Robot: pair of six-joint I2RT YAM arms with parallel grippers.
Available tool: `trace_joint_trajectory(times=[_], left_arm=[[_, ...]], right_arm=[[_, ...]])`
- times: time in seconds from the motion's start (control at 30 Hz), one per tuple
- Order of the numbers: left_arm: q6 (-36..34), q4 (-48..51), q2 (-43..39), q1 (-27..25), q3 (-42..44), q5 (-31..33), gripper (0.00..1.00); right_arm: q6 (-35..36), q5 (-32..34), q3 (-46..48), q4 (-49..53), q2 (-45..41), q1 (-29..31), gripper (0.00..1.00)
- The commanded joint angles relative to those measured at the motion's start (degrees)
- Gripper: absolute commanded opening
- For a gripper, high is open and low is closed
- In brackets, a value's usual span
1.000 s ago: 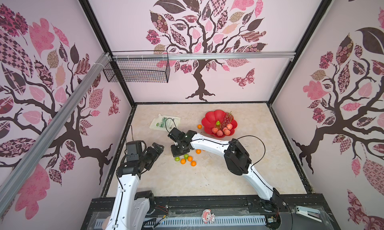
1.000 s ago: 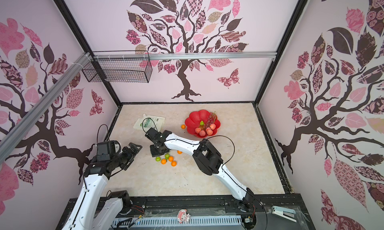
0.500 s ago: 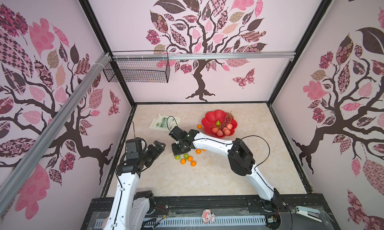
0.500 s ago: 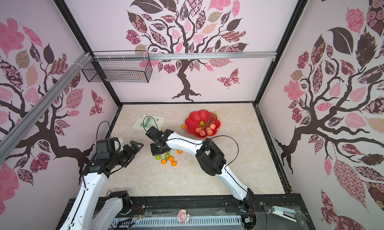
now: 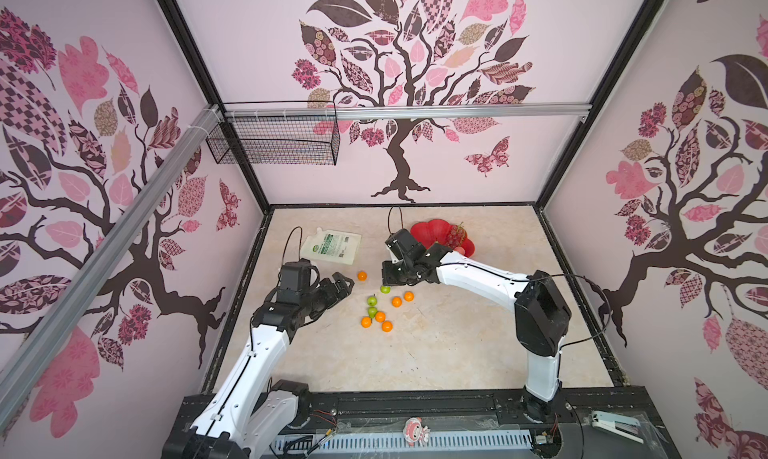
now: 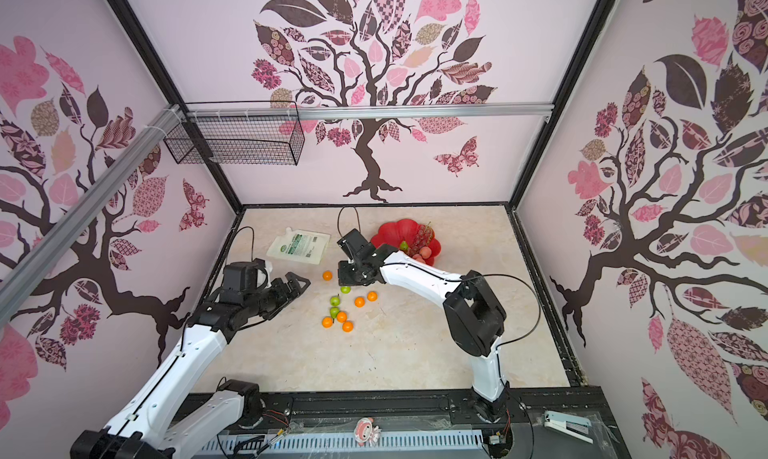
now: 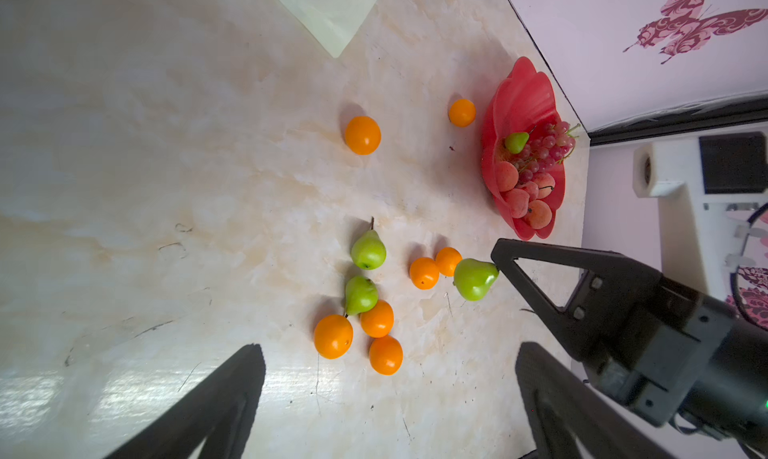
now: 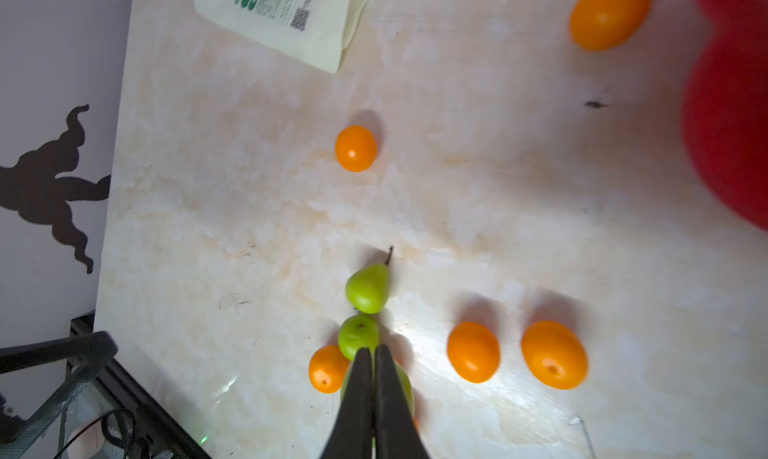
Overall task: Place and organize the fake fruits in the fruit bowl
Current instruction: 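Carry the pear to the bowl while the left arm approaches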
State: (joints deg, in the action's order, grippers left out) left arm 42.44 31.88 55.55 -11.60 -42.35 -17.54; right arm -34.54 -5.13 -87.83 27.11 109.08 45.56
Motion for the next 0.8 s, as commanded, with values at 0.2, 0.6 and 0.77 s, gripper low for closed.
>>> trace_joint_trajectory(times=[0.2,0.6,0.77], left_arm=[[1.1,-9.0,9.8,-9.1,-7.5,5.4,0.98],[-0.1,-14.2,26.3,-17.8,-20.3,7.4,0.98],[-0.7,-15.7,33.5,-19.1,-26.1,6.6,0.98]], right_arm=[[3.2,2.7,7.7,-1.5,-8.7,-7.2,0.00],[7.4,4.1,8.5,-1.1,-8.8,-17.5,0.00],[8.2,4.1,6.6,-1.0,-6.9,-22.2,0.00]])
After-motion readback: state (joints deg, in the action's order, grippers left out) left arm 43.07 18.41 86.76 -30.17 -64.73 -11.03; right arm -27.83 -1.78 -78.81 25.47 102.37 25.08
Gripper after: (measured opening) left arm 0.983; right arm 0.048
